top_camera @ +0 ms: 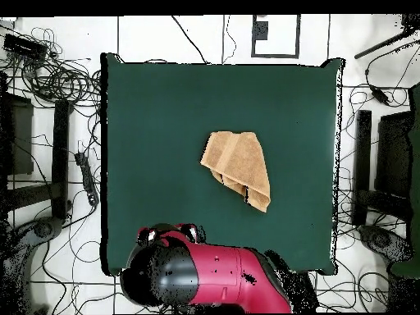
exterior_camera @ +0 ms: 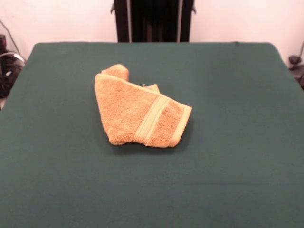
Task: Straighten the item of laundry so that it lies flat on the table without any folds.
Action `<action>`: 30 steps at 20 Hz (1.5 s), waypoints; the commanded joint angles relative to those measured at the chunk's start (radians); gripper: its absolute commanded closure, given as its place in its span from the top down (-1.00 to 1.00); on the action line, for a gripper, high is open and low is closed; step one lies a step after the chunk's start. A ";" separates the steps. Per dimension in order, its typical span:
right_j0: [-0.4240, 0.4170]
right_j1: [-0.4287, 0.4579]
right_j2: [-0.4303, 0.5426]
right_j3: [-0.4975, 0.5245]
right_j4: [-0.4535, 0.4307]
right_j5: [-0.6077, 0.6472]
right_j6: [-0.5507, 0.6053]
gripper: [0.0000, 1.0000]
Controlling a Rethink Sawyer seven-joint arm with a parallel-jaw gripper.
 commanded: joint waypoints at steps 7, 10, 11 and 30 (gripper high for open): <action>0.028 0.047 0.089 0.059 0.005 0.065 -0.025 1.00; 0.026 0.048 0.090 0.061 0.008 0.061 -0.027 1.00; 0.027 0.049 0.089 0.057 0.004 0.067 -0.026 1.00; 0.114 0.065 0.012 0.023 -0.191 0.076 0.091 1.00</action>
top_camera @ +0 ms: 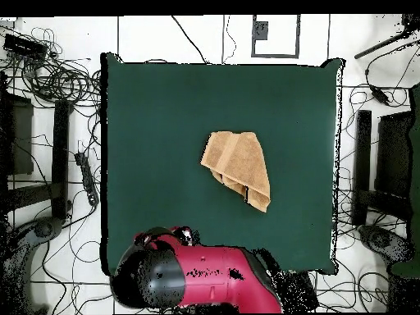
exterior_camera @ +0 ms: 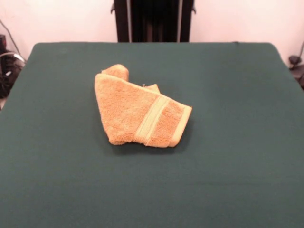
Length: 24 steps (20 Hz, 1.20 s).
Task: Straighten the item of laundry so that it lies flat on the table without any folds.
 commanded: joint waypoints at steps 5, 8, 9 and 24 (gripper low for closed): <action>0.098 0.076 0.001 -0.030 -0.144 0.228 0.121 1.00; 0.106 0.078 -0.006 -0.033 -0.165 0.222 0.132 1.00; 0.102 0.081 -0.003 -0.045 -0.174 0.247 0.119 1.00; 0.015 0.147 0.032 0.063 -0.081 -0.038 0.049 1.00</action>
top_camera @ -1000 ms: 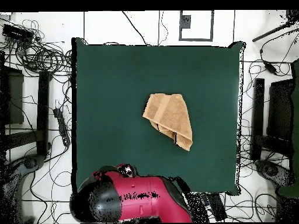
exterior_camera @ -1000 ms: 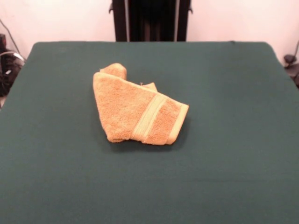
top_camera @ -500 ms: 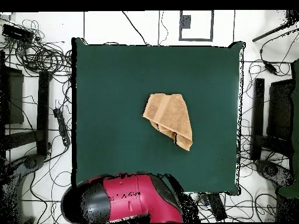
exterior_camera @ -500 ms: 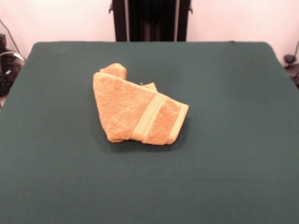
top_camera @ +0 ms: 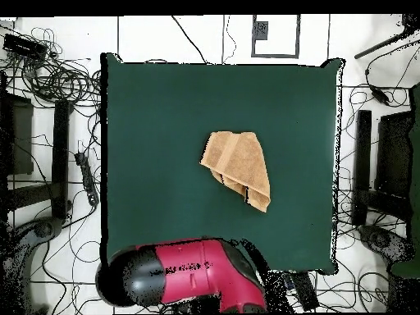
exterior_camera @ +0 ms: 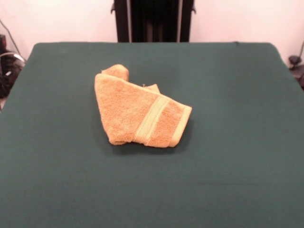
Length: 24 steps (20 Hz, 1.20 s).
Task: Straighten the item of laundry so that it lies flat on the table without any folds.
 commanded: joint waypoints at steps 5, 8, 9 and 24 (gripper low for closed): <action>0.018 0.359 0.027 -0.188 0.007 -0.196 0.148 1.00; 0.057 0.525 0.023 -0.390 0.031 -0.033 0.164 1.00; 0.070 0.570 0.021 -0.443 0.042 0.002 0.169 1.00; 0.195 0.842 -0.131 -0.729 0.006 -0.198 0.212 1.00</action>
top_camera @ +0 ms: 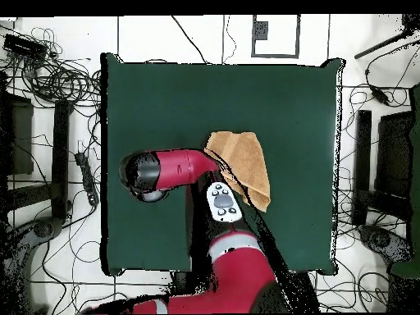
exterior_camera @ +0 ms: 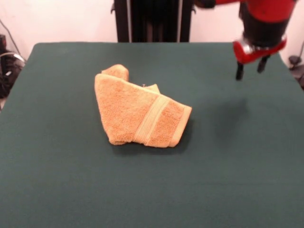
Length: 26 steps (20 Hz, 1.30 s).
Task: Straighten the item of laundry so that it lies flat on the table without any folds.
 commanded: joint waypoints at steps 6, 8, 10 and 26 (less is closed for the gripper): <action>-0.067 0.026 -0.058 -0.110 -0.072 0.075 -0.003 1.00; -0.110 -0.001 -0.028 -0.089 -0.076 0.088 -0.049 1.00; -0.144 -0.022 -0.009 -0.079 -0.086 0.100 -0.084 1.00; -0.226 0.083 0.127 -0.118 -0.200 0.098 -0.178 1.00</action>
